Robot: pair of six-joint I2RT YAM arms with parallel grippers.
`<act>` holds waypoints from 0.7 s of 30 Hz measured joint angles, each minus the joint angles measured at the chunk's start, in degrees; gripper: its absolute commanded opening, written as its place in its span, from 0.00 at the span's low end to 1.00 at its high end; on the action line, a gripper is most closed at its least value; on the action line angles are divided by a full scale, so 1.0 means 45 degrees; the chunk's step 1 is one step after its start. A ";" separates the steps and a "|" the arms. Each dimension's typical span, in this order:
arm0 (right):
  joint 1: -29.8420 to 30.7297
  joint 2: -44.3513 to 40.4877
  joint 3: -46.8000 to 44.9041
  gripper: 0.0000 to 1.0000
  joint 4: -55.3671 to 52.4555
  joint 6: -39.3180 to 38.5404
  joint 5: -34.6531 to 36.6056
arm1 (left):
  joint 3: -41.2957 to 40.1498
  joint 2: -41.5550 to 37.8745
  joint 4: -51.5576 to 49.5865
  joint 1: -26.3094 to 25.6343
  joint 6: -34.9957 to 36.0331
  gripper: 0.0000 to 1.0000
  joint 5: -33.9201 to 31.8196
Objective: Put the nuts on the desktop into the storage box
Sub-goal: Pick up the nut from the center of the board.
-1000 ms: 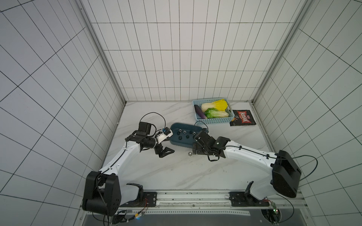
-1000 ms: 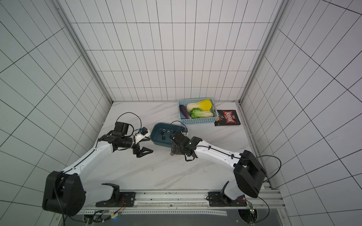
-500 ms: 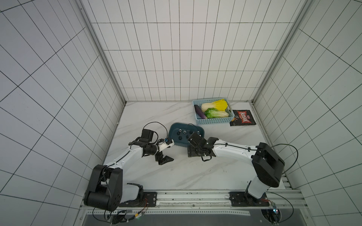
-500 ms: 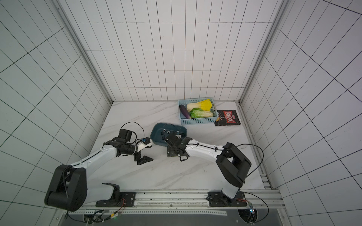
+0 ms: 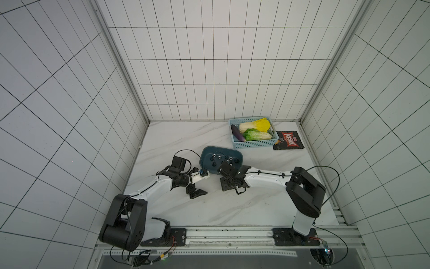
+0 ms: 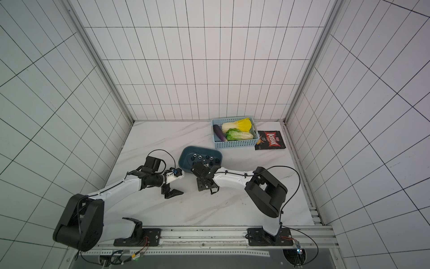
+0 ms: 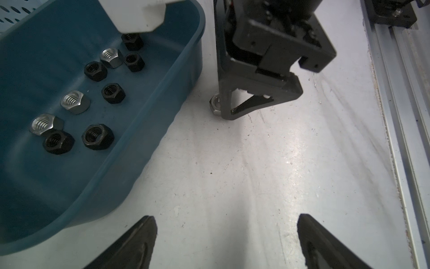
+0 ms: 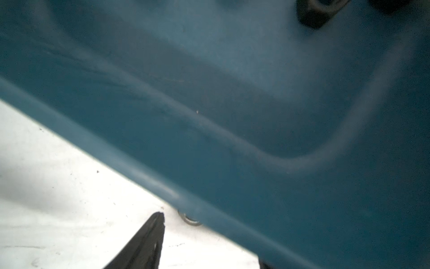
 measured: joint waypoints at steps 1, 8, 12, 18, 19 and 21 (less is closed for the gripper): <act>0.0000 0.0078 0.0053 0.60 0.0000 -0.0039 0.0005 | -0.0049 0.0000 0.0034 0.0000 0.0005 0.98 -0.0010; 0.0000 0.0729 0.0602 0.50 -0.0063 -0.0233 0.0039 | -0.0243 -0.0097 0.0087 -0.0034 0.0083 0.98 -0.0019; 0.0000 0.0967 0.0889 0.42 -0.0107 -0.0316 0.0029 | -0.0253 -0.0121 0.0126 -0.0063 0.0097 0.98 -0.0019; 0.0000 0.1064 0.1049 0.37 -0.0311 -0.0311 0.0073 | -0.0262 -0.0126 0.0131 -0.0083 0.0102 0.98 -0.0068; 0.0000 0.1064 0.1069 0.37 -0.0389 -0.0296 0.0078 | -0.0277 -0.0136 0.0131 -0.0083 0.0102 0.98 -0.0078; 0.0015 0.1069 0.1156 0.37 -0.0631 -0.0238 0.0092 | -0.0301 -0.0170 0.0126 -0.0083 0.0102 0.98 -0.0112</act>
